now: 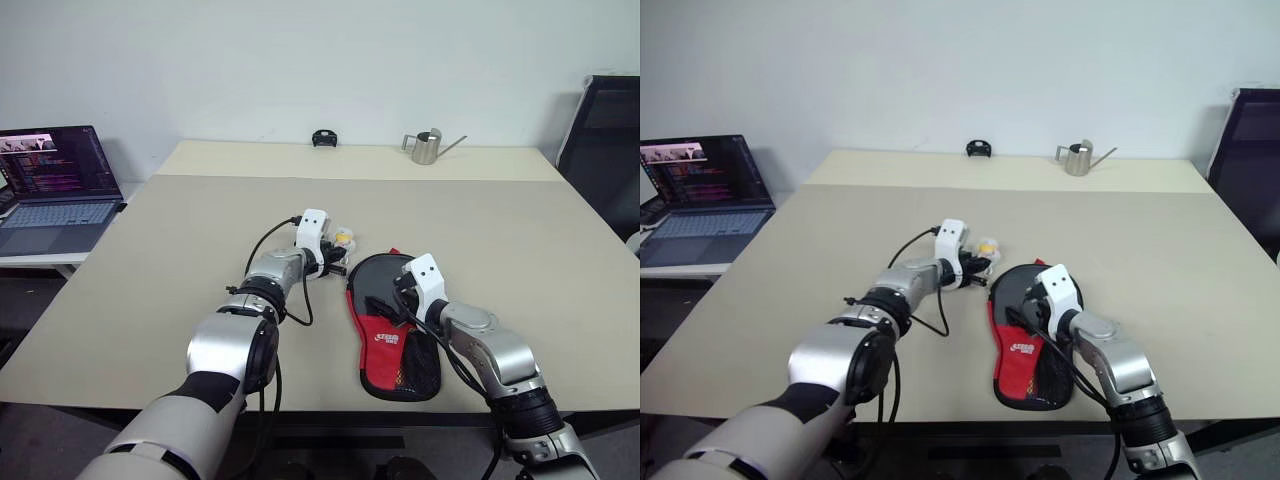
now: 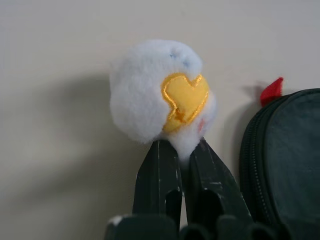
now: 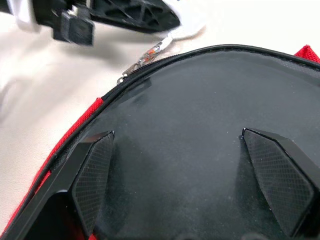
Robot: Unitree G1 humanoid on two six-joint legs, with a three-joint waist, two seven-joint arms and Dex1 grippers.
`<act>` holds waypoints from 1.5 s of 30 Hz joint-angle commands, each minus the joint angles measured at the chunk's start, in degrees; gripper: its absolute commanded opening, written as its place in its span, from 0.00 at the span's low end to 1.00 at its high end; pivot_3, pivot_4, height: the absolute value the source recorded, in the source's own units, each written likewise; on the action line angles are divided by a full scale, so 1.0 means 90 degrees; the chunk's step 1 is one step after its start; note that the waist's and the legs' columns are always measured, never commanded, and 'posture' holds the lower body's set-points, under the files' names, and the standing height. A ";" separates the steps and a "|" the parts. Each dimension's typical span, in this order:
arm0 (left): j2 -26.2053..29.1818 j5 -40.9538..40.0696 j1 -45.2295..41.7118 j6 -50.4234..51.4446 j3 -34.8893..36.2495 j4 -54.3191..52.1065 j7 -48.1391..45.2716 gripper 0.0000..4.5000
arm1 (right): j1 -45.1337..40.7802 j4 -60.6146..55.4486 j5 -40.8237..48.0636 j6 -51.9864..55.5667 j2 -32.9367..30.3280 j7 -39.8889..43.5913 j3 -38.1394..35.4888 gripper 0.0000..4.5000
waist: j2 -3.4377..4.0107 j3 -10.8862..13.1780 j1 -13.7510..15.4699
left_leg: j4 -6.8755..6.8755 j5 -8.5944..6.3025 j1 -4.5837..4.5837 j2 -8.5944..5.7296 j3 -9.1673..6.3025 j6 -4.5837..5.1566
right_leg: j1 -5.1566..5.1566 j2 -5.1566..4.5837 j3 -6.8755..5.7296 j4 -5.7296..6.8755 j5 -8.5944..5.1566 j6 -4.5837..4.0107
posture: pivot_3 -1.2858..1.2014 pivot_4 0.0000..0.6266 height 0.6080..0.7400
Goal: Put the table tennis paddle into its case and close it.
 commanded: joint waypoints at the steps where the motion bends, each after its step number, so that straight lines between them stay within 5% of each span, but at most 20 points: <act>1: 0.0292 -0.0294 0.0161 0.0011 0.0107 -0.0569 -0.1111 0.00 | 0.0213 0.0131 -0.0020 0.0173 -0.0025 -0.0070 -0.0079 1.00 | 0.0000 0.0000 0.0000 | 0.0000 0.0000 0.0000 0.0000 0.0000 0.0000 | 0.0000 0.0000 0.0001 0.0000 0.0000 0.0000 | 0.52 0.24 1.00; 9: 0.0567 -0.0741 0.1561 0.0899 -0.0311 -0.2853 -0.2817 0.00 | 0.0159 0.0327 -0.0095 0.0074 0.0088 -0.0115 -0.0023 1.00 | 0.0000 0.0000 0.0001 | 0.0001 0.0000 0.0002 0.0001 -0.0003 0.0000 | 0.0004 -0.0005 0.0005 0.0000 0.0000 -0.0001 | 0.52 0.24 1.00; 18: 0.0546 -0.1056 0.2148 0.1694 -0.0563 -0.4223 -0.2771 0.00 | 0.0020 0.0602 -0.0243 0.0054 0.0164 -0.0145 0.0106 1.00 | 0.0000 0.0000 0.0008 | -0.0001 -0.0001 0.0039 0.0001 -0.0008 0.0001 | 0.0039 -0.0008 0.0003 -0.0001 0.0000 -0.0001 | 0.52 0.24 1.00; 26: 0.0559 -0.0995 0.1768 0.1467 -0.0702 -0.3964 -0.2763 0.00 | -0.0246 0.1414 -0.0589 -0.0230 0.0158 -0.0023 0.0425 1.00 | 0.0000 -0.0001 -0.0004 | -0.0006 -0.0001 0.0069 0.0005 -0.0006 0.0002 | 0.0059 -0.0006 0.0005 0.0000 0.0000 0.0000 | 0.52 0.24 1.00; 45: 0.0236 0.0040 0.0003 -0.0687 -0.0943 -0.0888 -0.1601 0.00 | 0.0251 0.1577 -0.0826 -0.0229 0.0652 -0.0212 0.0583 1.00 | -0.0051 -0.0066 -0.0015 | -0.0069 0.0000 0.0090 0.0006 -0.0004 0.0001 | 0.0063 -0.0004 0.0007 -0.0040 0.0000 0.0001 | 0.52 0.24 1.00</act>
